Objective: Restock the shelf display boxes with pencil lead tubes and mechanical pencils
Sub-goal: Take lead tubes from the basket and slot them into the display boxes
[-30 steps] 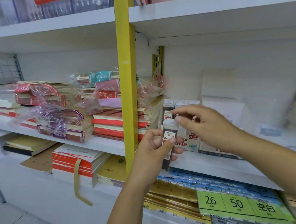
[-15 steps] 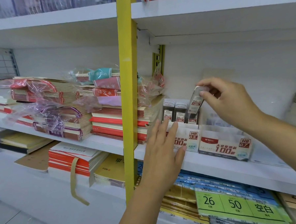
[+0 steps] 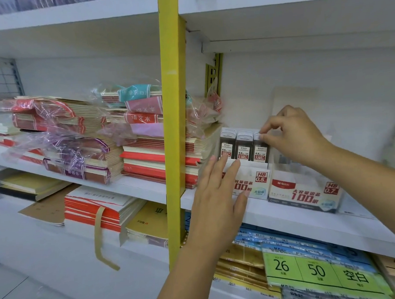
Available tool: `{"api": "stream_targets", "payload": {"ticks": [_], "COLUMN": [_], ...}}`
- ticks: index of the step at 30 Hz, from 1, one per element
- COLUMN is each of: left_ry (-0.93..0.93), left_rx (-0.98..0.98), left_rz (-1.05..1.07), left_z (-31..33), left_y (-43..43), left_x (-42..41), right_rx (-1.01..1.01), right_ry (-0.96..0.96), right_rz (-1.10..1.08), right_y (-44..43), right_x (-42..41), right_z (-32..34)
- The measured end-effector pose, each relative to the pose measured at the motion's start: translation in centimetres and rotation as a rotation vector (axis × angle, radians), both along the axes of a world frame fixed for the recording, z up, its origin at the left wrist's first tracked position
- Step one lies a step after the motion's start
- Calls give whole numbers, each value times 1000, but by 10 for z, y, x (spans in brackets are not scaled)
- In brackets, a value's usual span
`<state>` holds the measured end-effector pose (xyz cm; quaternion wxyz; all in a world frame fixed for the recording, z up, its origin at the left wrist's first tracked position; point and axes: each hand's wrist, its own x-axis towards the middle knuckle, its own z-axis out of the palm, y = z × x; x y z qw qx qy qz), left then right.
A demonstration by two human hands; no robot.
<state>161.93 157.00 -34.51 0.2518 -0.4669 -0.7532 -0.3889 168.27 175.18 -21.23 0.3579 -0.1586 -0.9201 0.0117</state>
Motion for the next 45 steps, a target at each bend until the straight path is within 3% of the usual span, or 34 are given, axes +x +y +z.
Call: {"api": "stream_targets", "payload": {"ticks": [4,6,9,12,15,18,22,25,28,31,34,37,45], "left_ry": [3,11,-30,-88,-191,-374,-695,-899,-1021,-1097,-1065,-1075,-986], "left_rx": [-34,-27,61,13,-322,-662,-810,-874,-887,-829,-863,-854,-900], "left_rz": [-28,-27,-29,-29,-109,-145,-40,47,72,109,180,294,501], "left_z": [0,-3,-16,-52,-114,-191,-281,-334,-371,-388,-401,-408,-430], "left_y": [-7,-14,-30,-47,-66,-85,-100,-105,-105,-97,-81,-64,-41], "left_x": [1,6,25,50,68,77,95,108,116,118,115,112,117], "right_rx": [46,-10,-155,-416,-697,-868,-1046,-1040,-1045,-1110,-1007,-829,-923], "right_ry": [-8,83,269,282,146,-96,-469,-677,-785,-765,-655,-727,-761], "right_rz": [-10,46,238,446,443,283,18,-180,-245,-232,-204,-175,-269], "right_y": [-8,-20,-51,-80,-95,-92,-70,-64,-66,-72,-78,-83,-93], "right_x": [13,31,72,116,143,156,170,188,202,198,181,162,147], "right_z": [-3,-9,-32,-79,-150,-241,-376,-453,-501,-530,-541,-550,-573]}}
